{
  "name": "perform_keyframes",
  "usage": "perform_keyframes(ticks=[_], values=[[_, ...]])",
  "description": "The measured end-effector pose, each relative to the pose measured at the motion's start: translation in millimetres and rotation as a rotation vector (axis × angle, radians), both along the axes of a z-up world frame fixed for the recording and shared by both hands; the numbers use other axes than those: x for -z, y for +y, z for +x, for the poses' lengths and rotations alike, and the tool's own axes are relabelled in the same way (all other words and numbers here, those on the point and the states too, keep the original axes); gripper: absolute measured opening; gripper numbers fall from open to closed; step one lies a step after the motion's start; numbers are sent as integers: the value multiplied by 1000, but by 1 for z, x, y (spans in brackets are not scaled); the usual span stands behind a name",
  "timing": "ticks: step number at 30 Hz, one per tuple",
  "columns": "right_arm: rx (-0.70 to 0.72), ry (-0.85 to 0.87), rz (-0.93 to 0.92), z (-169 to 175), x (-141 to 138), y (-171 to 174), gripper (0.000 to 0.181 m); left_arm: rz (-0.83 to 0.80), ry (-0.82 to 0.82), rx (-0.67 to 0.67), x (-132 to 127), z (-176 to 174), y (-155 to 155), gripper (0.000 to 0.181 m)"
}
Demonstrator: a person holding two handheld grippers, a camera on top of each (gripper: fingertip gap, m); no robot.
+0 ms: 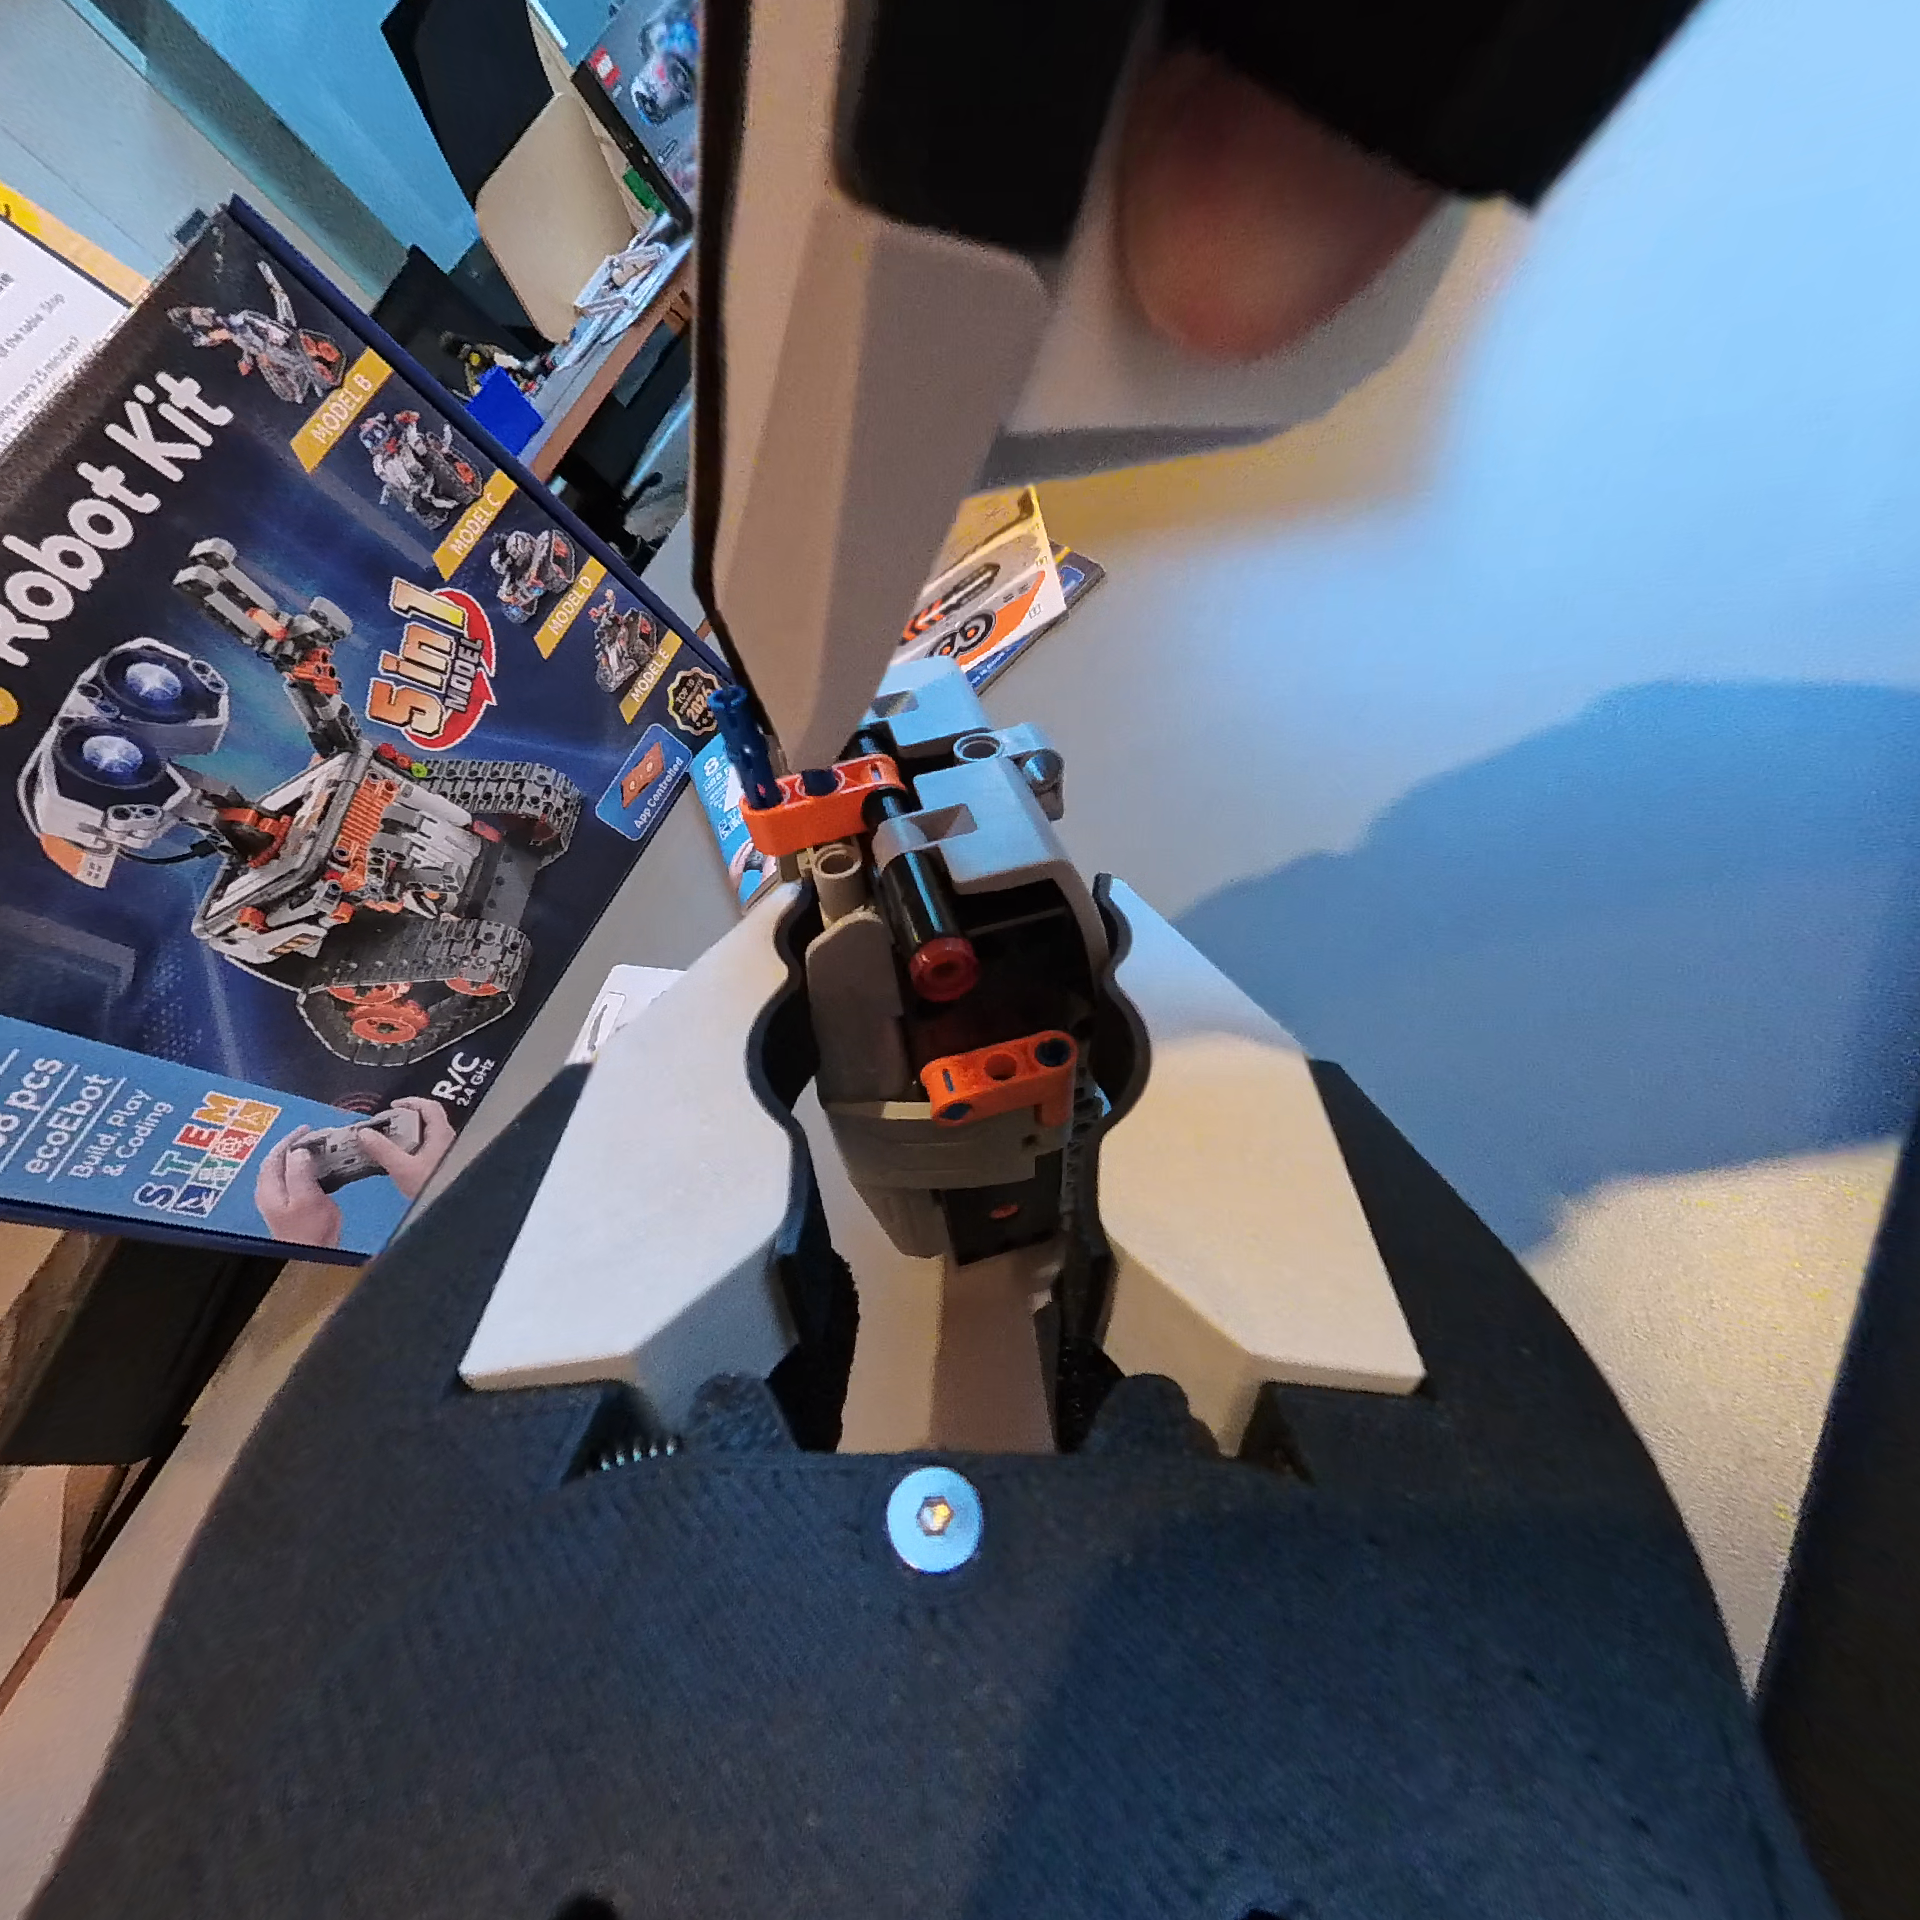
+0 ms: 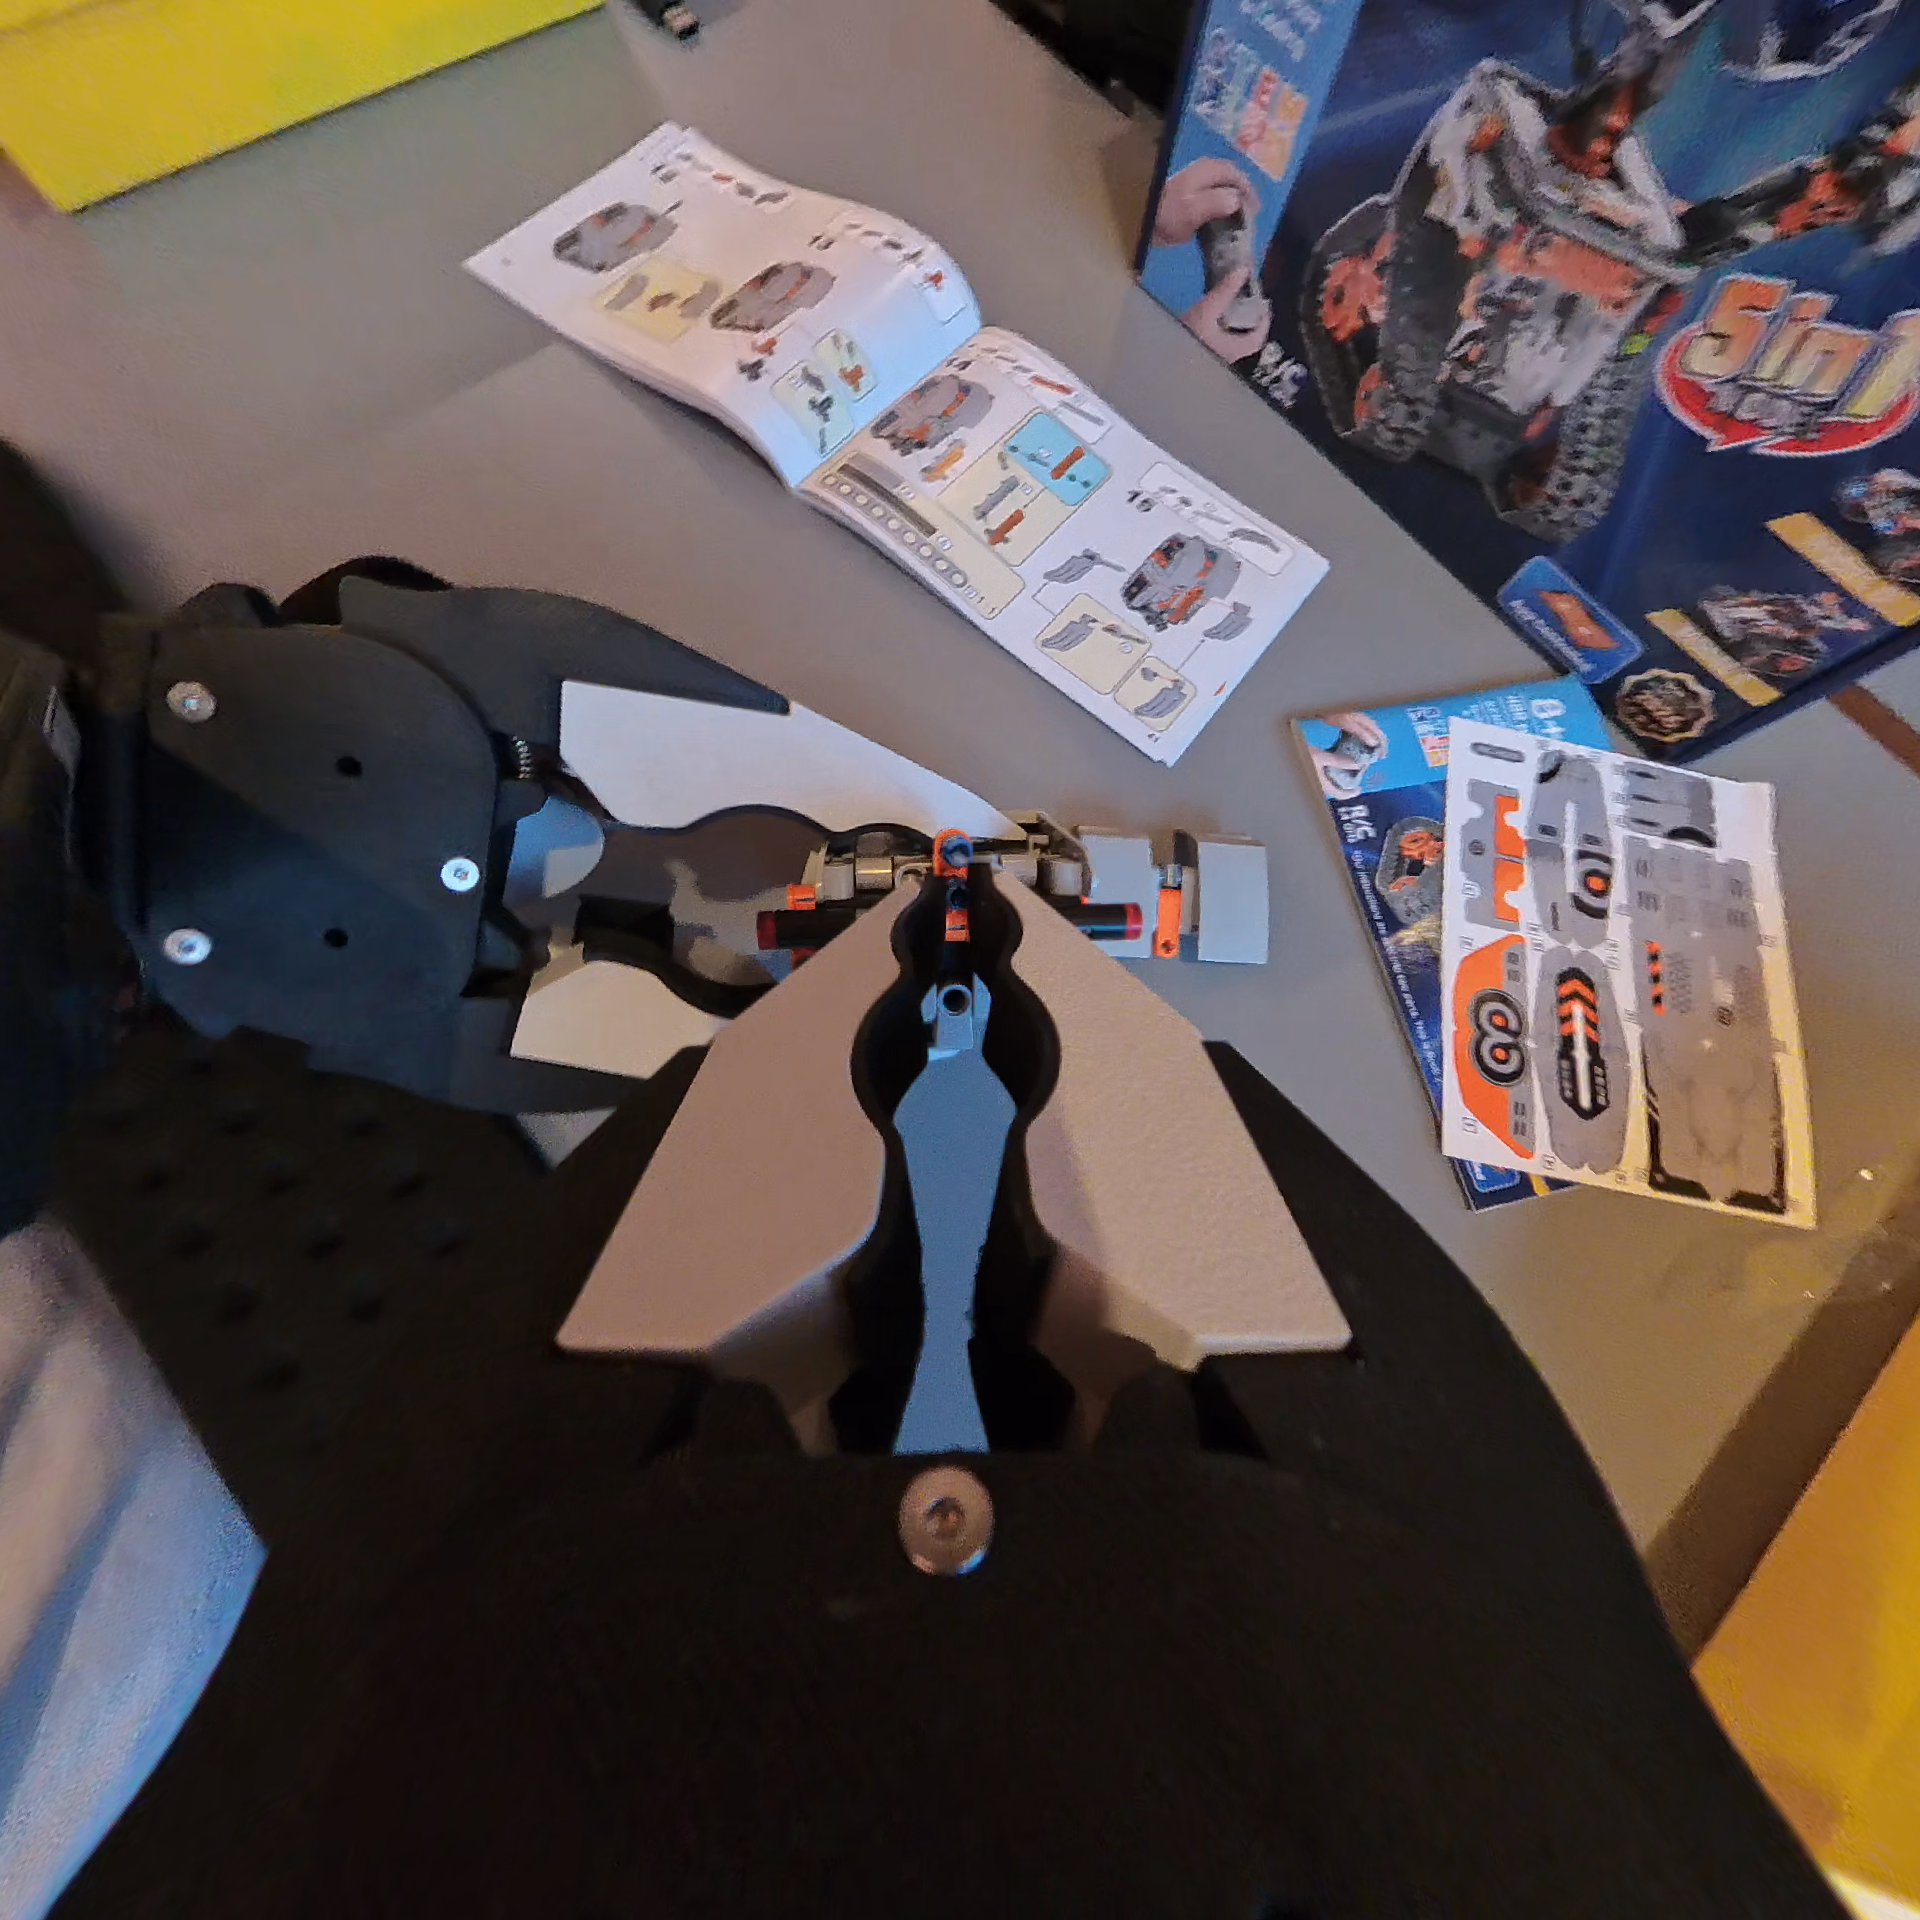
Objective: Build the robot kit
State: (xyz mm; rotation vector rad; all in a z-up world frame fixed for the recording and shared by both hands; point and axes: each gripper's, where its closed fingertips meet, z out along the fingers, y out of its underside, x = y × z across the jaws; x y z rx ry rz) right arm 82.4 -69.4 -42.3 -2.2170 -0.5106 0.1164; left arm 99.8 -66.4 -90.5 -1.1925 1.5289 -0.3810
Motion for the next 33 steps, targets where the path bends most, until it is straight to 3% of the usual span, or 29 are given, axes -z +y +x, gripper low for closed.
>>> perform_keyframes(ticks=[5,12,20,25,33], values=[[-111,-11,-118,3,3,-5,5,24,19,7,1,2,-2,49],[-36,-43,-156,1,1,1,4,-10,6,-3,0,1,1,50],[-149,131,-200,-4,-13,-1,5,-52,-27,31,-1,-1,-6,50],[-136,0,-240,7,-11,-7,12,-48,-29,30,-1,-1,-6,50],[-137,9,-290,5,-7,-11,5,-19,-19,33,-1,0,-8,50]])
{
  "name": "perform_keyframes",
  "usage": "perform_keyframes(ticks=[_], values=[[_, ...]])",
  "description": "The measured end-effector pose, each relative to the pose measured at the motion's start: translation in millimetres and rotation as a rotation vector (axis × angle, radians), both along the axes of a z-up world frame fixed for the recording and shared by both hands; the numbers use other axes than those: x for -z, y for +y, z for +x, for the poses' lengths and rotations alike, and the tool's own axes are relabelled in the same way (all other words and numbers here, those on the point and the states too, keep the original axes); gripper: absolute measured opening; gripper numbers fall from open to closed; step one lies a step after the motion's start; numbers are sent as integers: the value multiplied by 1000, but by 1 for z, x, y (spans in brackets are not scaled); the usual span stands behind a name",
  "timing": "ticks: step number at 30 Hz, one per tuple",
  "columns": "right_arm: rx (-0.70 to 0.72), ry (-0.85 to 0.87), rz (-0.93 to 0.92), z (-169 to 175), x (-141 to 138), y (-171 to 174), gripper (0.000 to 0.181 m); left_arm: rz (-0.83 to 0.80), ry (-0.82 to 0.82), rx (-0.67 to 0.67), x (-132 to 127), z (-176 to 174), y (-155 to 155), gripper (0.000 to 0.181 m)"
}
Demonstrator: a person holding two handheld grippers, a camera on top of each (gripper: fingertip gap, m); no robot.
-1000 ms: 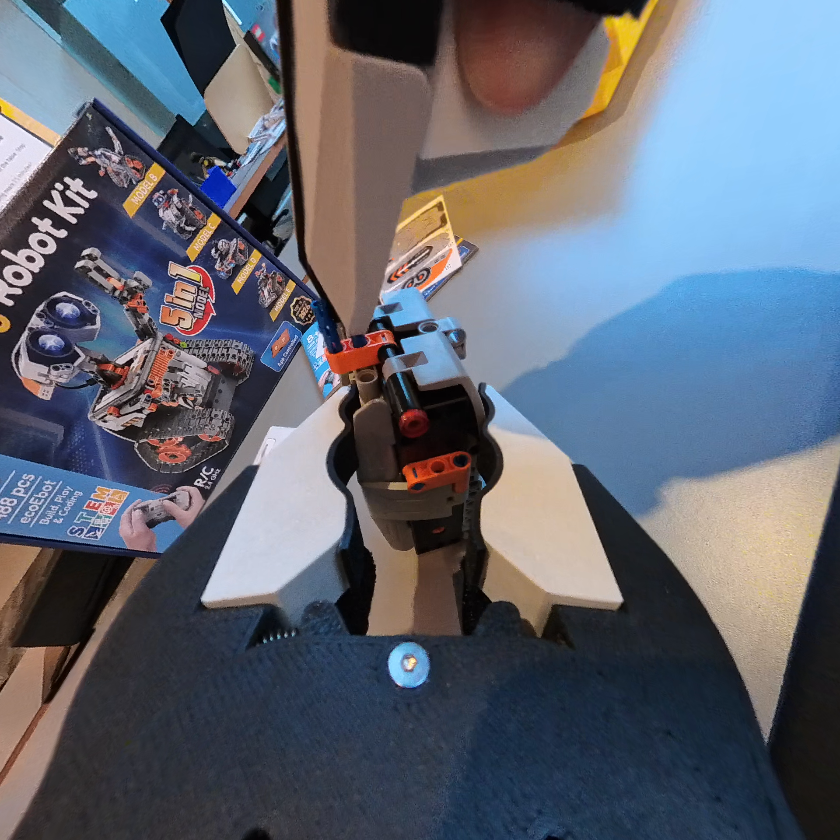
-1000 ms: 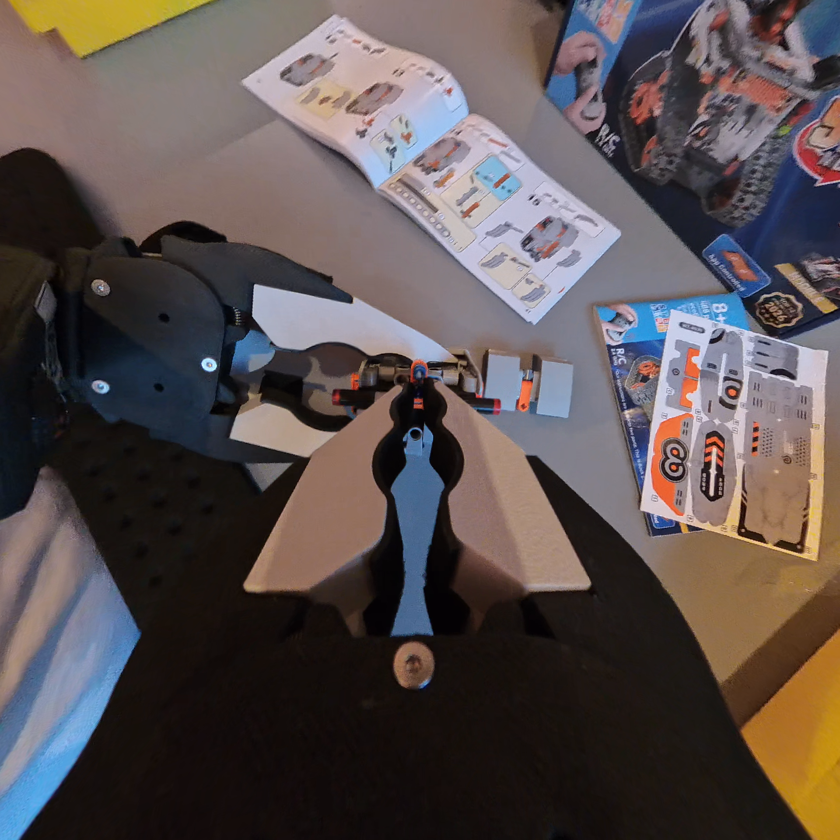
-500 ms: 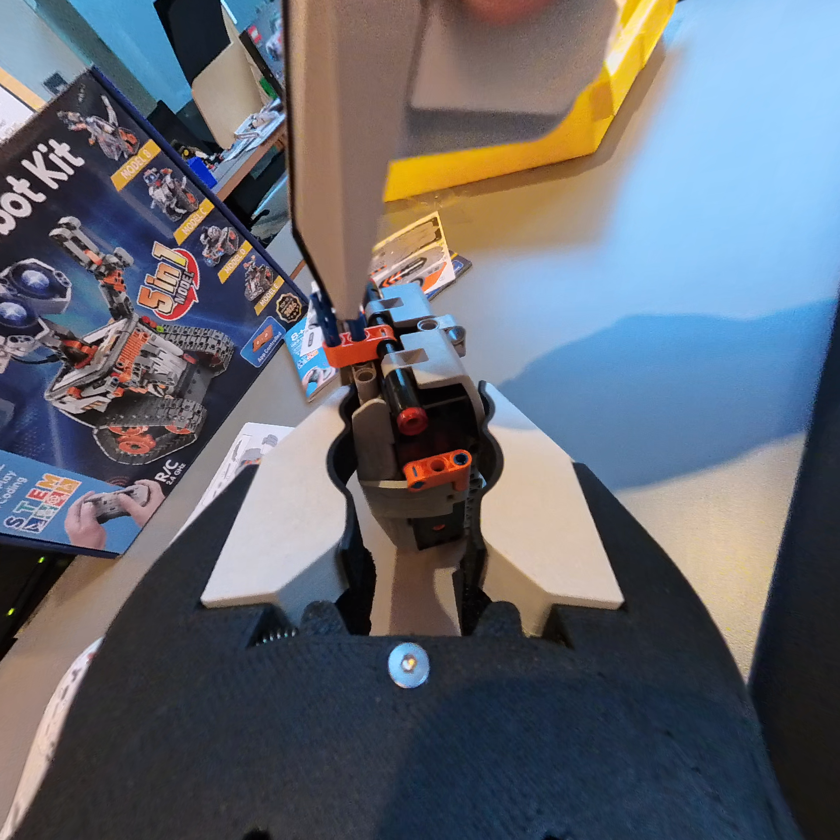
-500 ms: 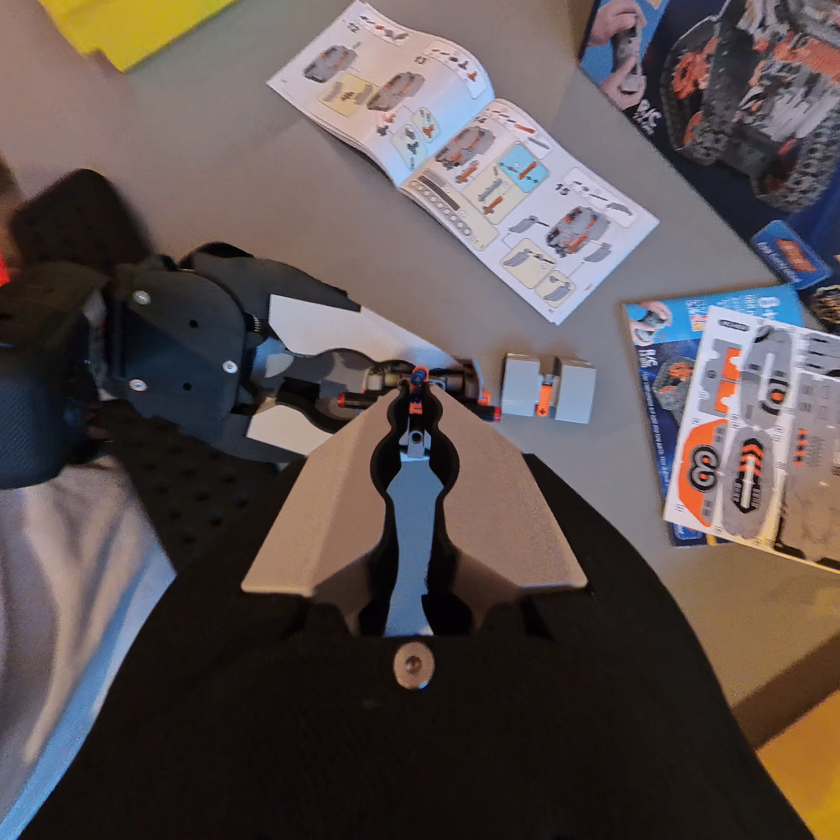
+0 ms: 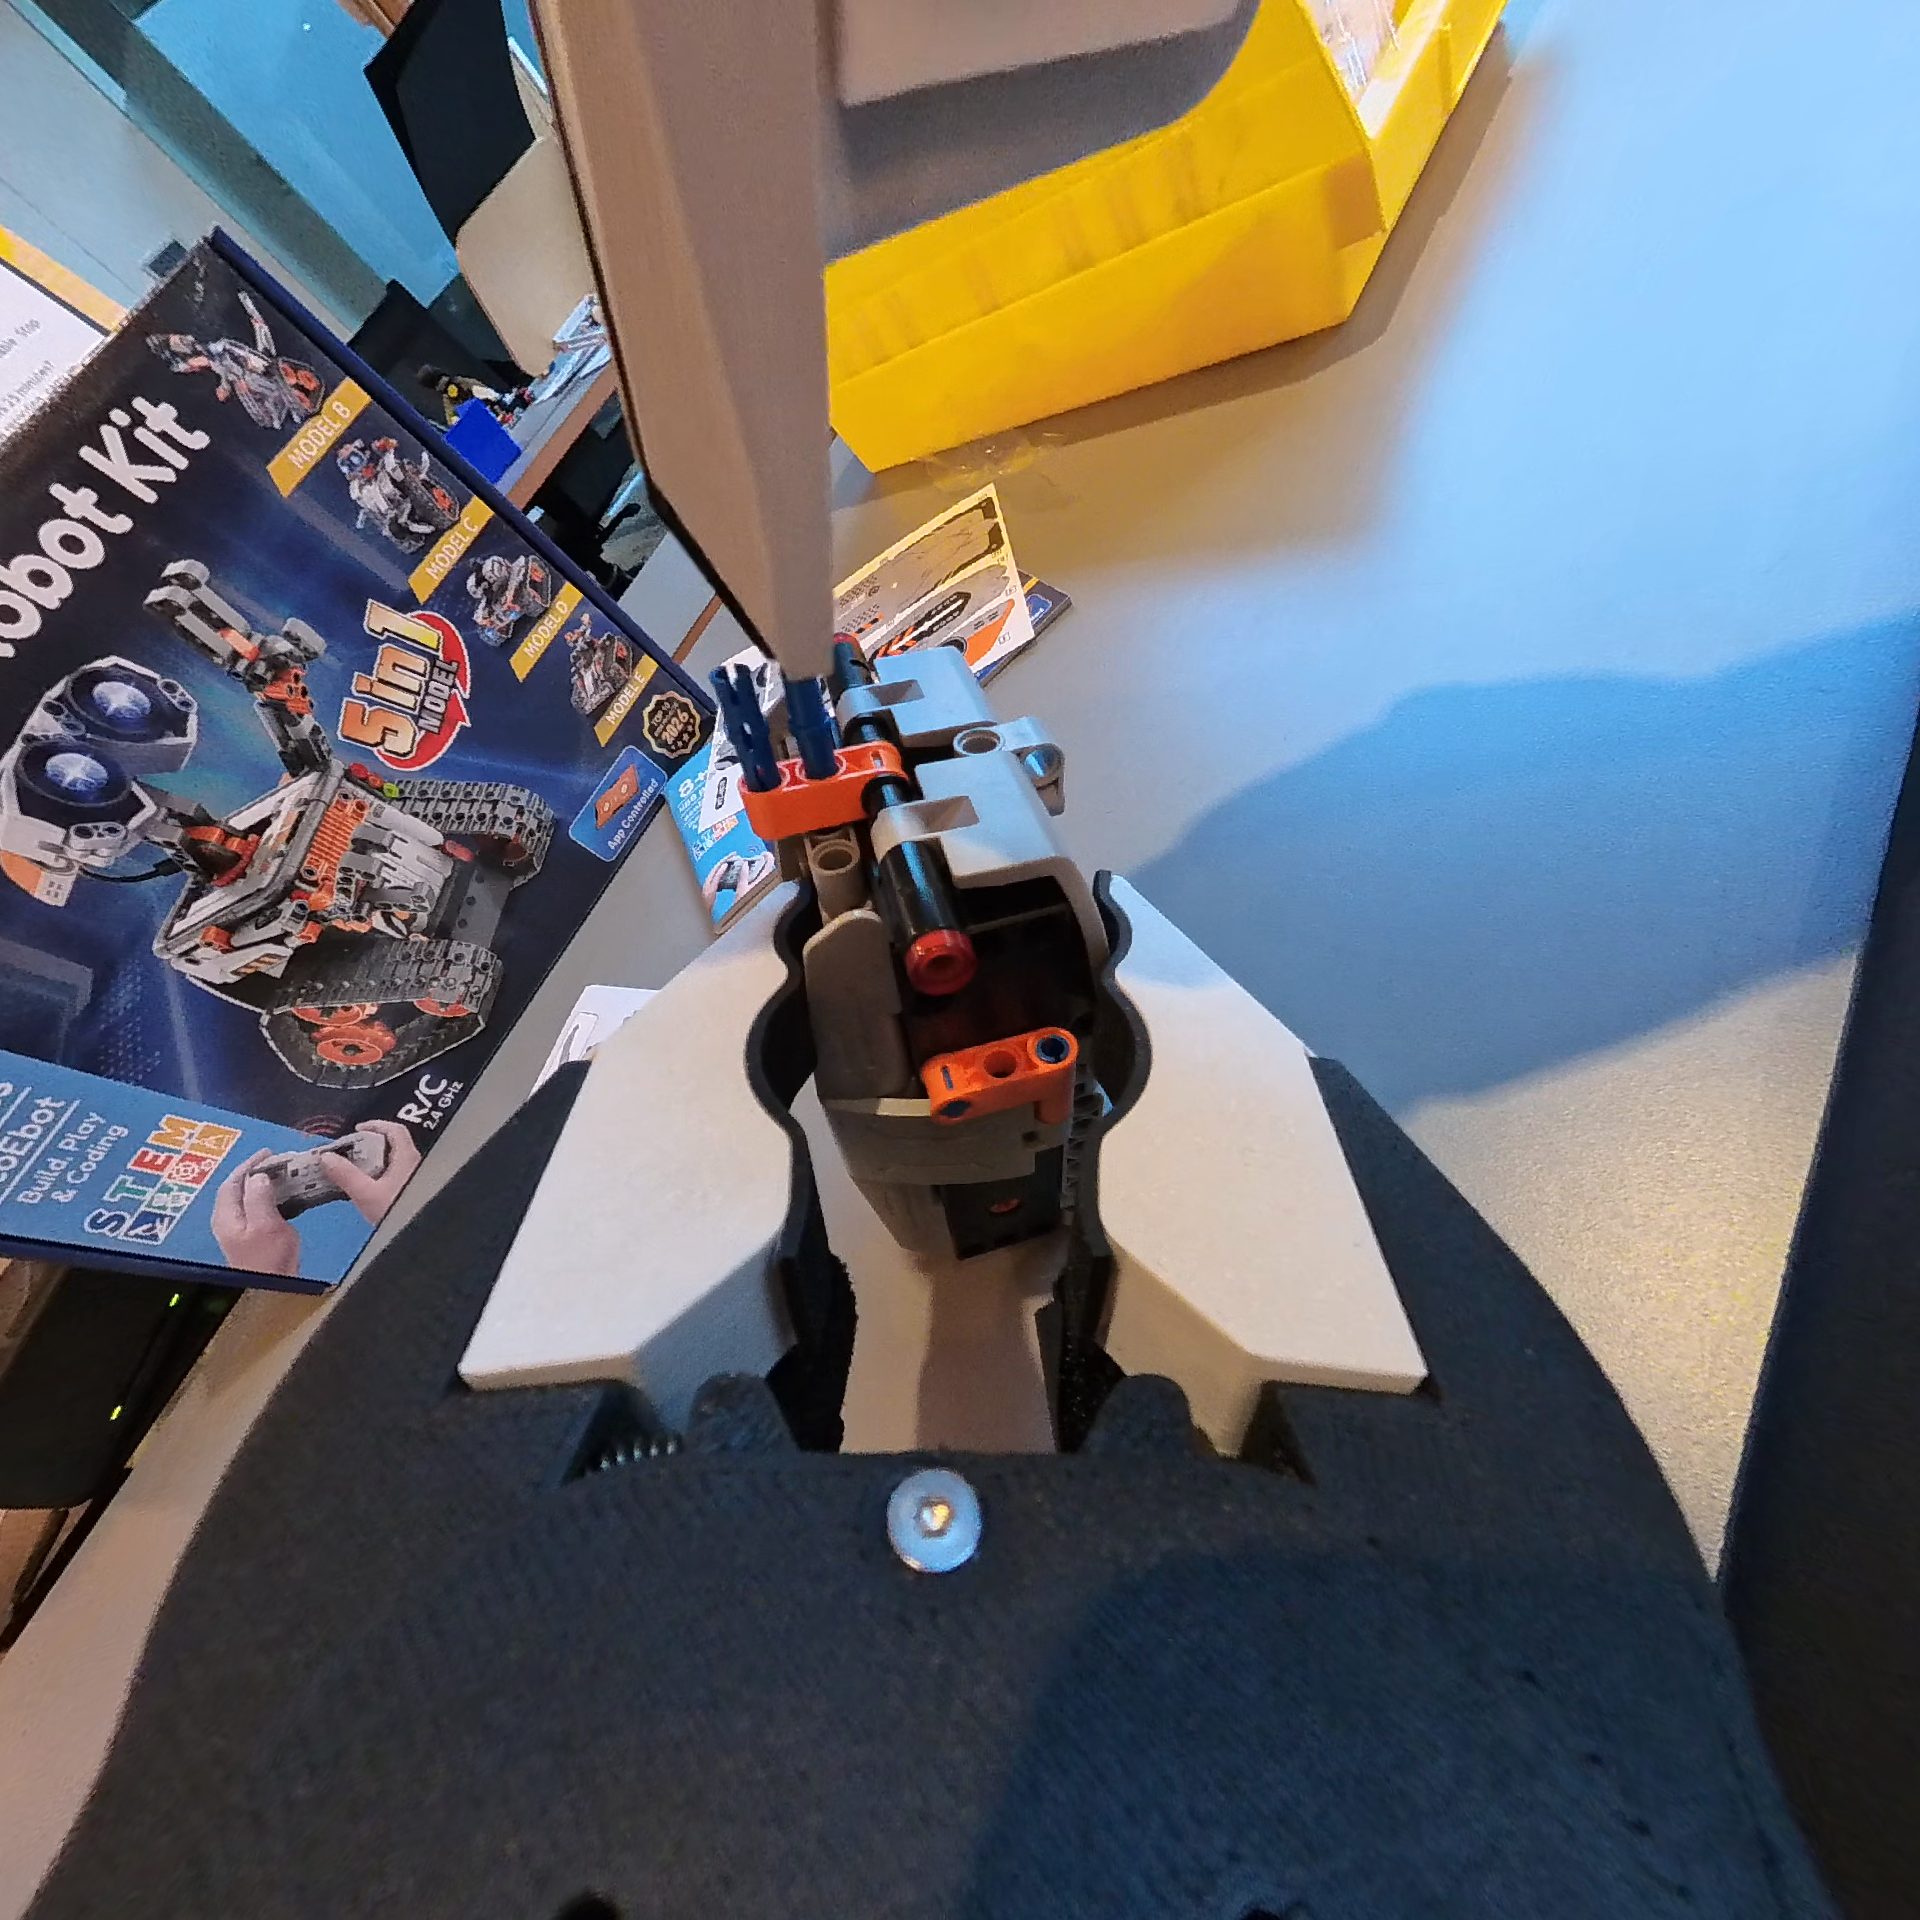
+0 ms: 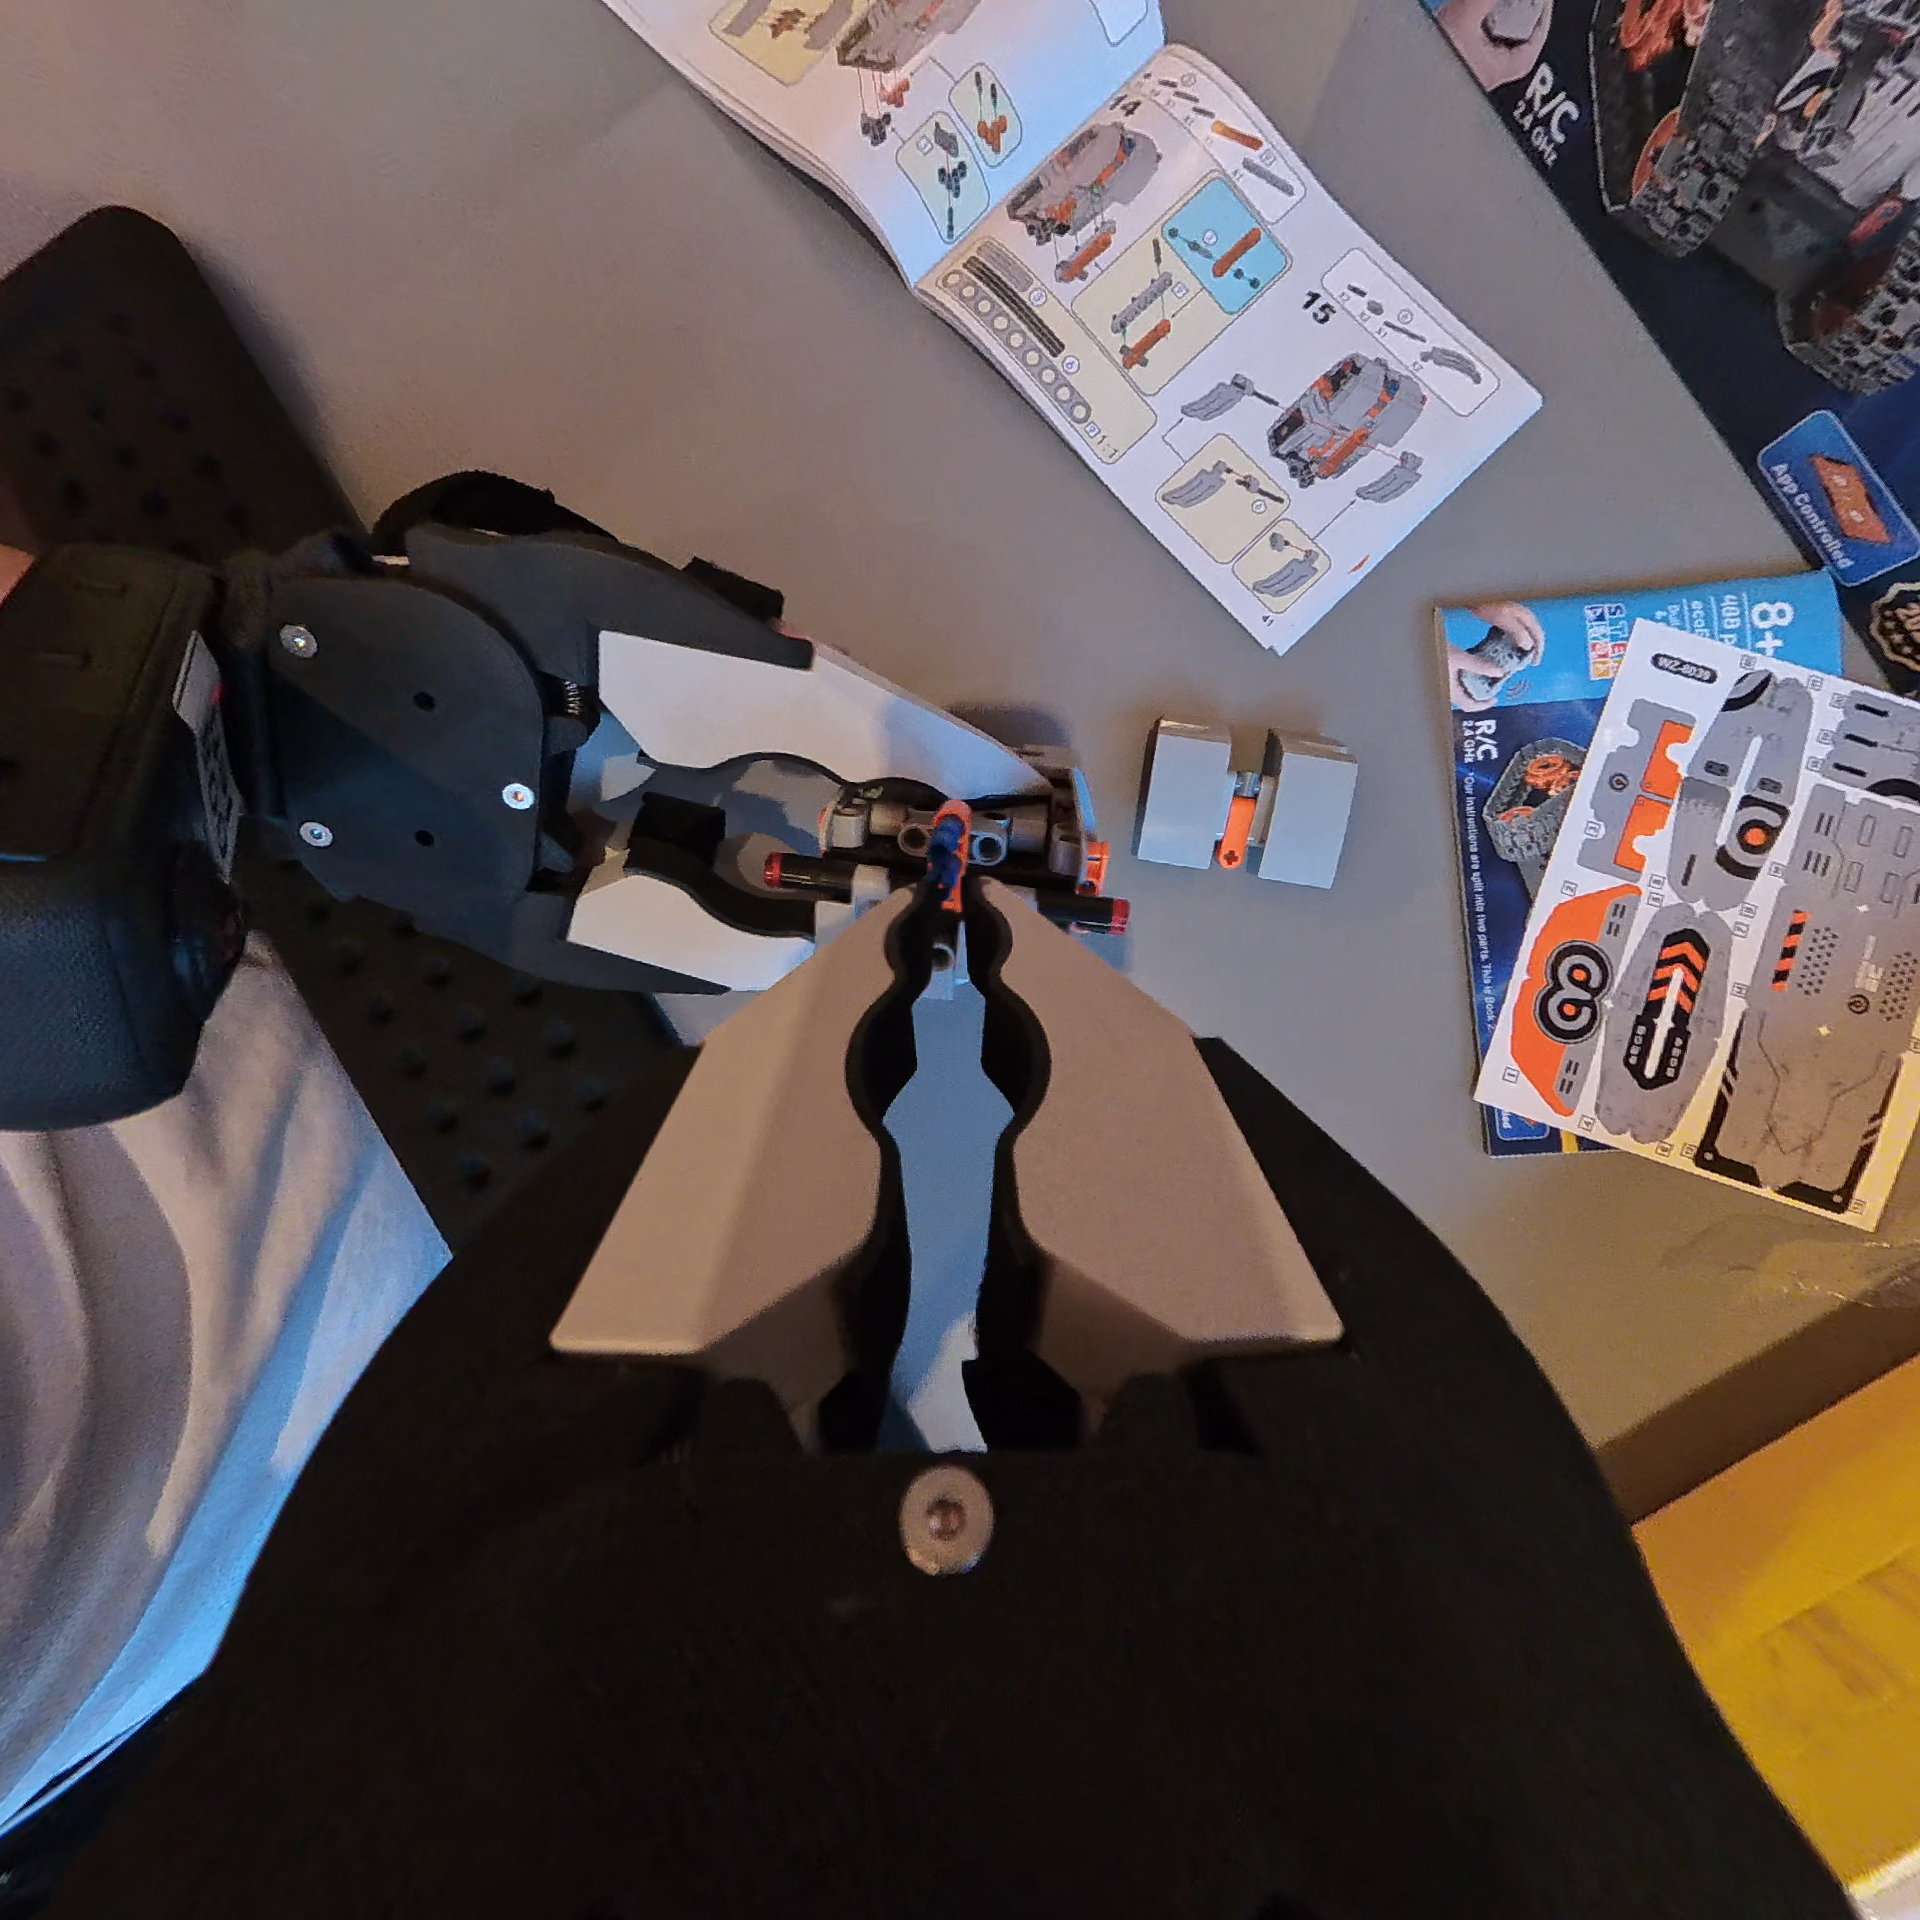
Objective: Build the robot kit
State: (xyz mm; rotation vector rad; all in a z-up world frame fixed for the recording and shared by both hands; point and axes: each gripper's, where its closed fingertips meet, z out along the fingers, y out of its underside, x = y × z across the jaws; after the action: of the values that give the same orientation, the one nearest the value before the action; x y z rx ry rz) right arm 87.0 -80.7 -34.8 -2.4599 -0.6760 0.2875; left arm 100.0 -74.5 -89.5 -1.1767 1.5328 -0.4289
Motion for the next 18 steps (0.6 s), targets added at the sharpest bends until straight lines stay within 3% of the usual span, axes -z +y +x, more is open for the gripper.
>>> perform_keyframes(ticks=[18], values=[[-21,-67,-26,-5,2,3,13,-31,-9,-4,0,-1,2,50]])
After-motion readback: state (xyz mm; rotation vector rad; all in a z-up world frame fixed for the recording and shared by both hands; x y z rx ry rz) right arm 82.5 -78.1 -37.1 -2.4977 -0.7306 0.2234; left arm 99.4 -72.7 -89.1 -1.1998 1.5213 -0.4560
